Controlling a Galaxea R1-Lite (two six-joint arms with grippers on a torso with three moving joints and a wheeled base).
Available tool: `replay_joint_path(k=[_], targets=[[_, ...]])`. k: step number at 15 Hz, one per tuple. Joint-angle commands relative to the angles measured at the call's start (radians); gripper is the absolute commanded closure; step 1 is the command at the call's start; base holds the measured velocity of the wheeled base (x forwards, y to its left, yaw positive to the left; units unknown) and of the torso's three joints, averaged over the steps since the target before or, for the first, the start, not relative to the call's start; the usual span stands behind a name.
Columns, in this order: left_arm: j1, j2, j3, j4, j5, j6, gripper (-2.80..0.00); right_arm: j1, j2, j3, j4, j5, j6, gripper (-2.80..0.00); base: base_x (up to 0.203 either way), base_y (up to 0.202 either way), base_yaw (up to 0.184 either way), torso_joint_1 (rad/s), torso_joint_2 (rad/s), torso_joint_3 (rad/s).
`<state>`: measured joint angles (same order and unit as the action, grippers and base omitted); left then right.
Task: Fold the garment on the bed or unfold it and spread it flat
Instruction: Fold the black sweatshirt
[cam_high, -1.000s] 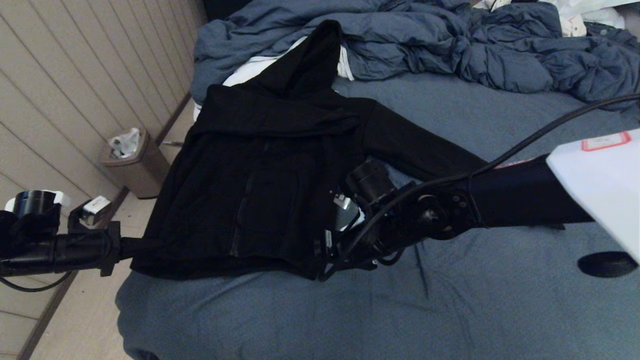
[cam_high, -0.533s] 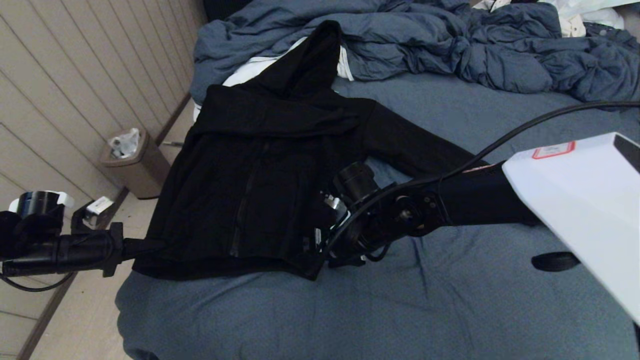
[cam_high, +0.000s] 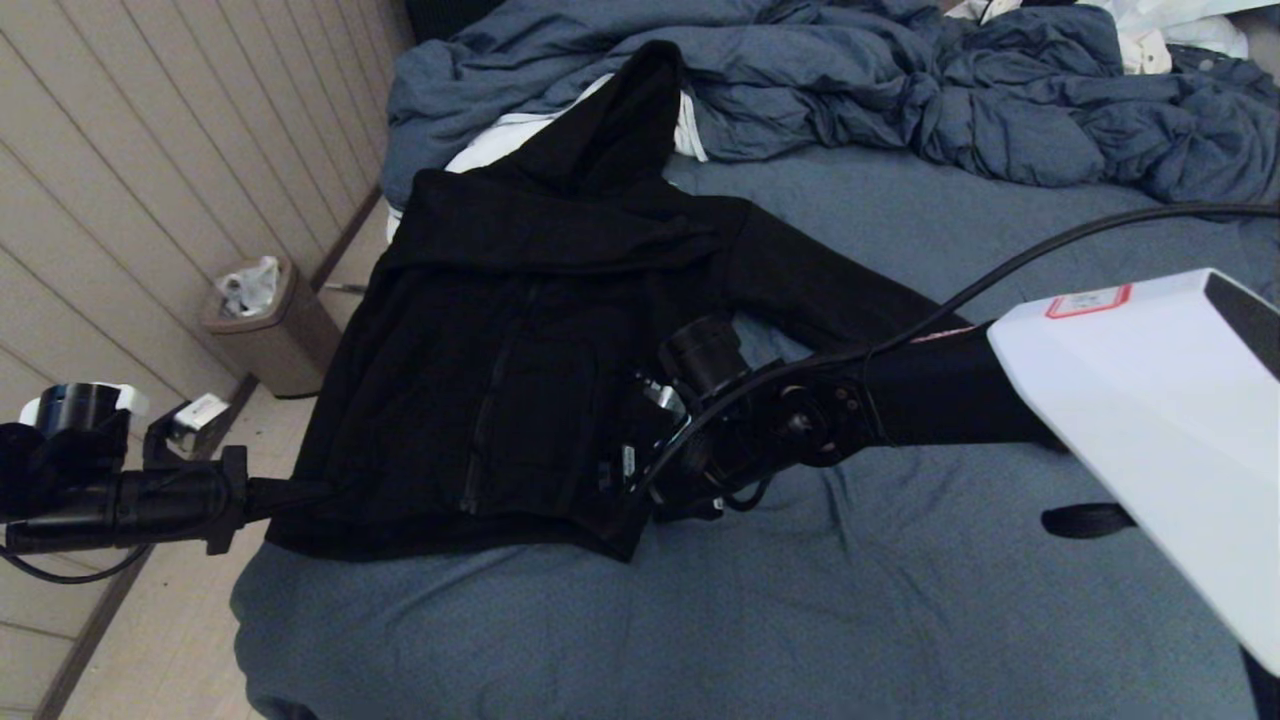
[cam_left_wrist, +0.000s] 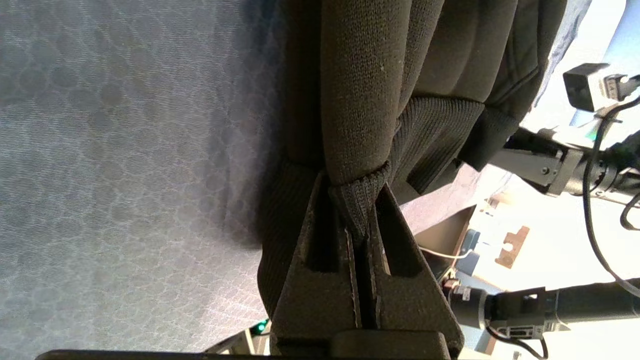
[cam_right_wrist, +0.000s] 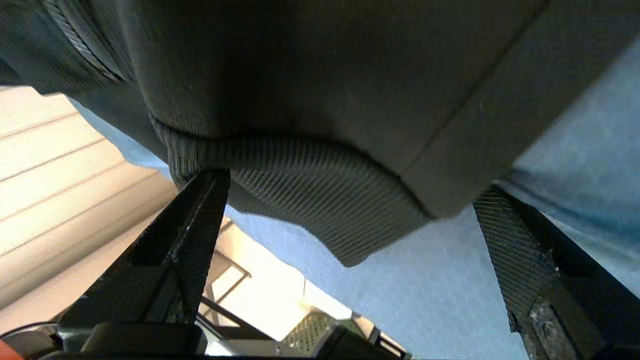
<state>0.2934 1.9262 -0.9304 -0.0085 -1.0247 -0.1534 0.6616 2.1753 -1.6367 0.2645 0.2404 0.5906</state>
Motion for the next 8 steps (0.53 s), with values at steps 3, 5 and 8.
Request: replay_joint_path(k=[3,5,8], targets=[[0.0,0.002,-0.001,-0.001,-0.006,-0.002,0.0,0.001,0.002,-0.002,0.001,0.003,0.003,-2.8,0.0,0.0,0.0,0.0,0.0,0.0],[-0.002,0.002,-0.001,-0.001,-0.005,-0.002,0.0,0.003,-0.003,0.002,0.0,-0.005,0.003,-2.8,0.0,0.0,0.0,0.0,0.0,0.0],[-0.001,0.002,-0.001,-0.001,-0.006,0.0,0.0,0.004,-0.002,0.009,-0.002,-0.031,0.0,-2.8,0.0,0.0,0.0,0.0,0.0,0.0]])
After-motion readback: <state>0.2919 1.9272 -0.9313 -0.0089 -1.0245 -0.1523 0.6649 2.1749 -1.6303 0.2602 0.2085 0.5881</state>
